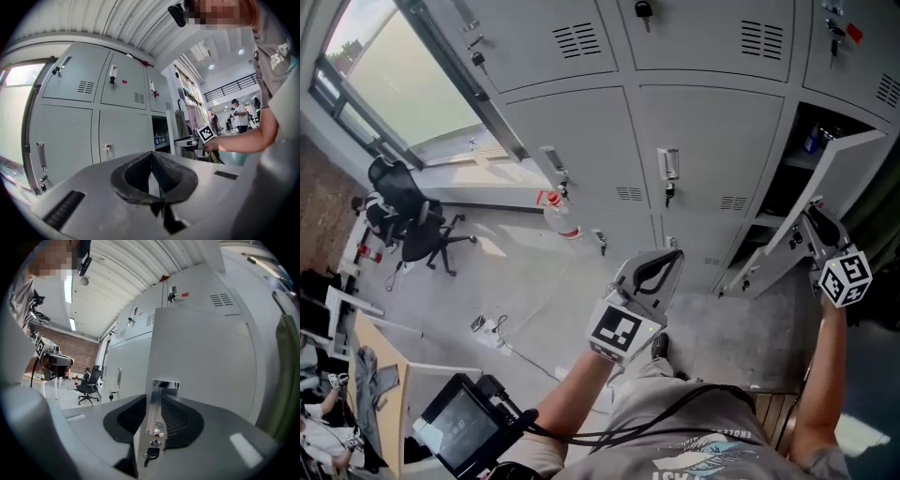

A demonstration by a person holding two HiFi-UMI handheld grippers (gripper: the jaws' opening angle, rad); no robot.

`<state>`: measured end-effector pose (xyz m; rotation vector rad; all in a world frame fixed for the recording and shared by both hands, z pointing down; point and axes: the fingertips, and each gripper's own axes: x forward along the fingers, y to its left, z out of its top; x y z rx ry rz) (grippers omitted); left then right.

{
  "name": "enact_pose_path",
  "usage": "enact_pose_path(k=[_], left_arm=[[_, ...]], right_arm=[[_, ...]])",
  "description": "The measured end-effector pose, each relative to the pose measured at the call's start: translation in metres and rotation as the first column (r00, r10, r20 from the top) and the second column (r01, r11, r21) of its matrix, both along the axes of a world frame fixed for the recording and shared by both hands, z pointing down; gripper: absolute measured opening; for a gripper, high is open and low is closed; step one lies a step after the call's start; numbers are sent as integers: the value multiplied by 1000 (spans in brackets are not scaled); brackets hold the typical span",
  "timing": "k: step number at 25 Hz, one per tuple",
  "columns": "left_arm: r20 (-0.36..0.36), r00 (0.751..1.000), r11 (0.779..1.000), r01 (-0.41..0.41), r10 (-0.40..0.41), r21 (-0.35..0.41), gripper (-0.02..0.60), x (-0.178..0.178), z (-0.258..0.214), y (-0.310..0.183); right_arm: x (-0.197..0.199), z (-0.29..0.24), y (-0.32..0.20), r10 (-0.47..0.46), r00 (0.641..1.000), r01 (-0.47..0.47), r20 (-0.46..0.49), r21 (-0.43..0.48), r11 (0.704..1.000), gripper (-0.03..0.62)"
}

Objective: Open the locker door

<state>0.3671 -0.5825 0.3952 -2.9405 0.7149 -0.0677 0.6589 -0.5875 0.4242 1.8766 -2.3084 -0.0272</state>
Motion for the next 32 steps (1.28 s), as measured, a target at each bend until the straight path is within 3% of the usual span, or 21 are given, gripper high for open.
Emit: enact_pose_path(k=[5,12,22,32], left_arm=[[20,1000,1000,8,-8,15,8,-10,-9,20],[41,999,1000,9,-10,26,8,-29,-17,48],[41,999,999,-16,15,31,8,-97,-20,93],[42,990,990,-134,132,40,8,-207,-21,205]], right_arm=[[-2,-12,35,70,998,-70,1,48,996,94],[-46,-53,91,26,999,-31,37,168,985,60],[-186,-111,183,-100,991,71,87,286,956,1],[-340,-116,300,-92,992,61,91,294,954,-14]])
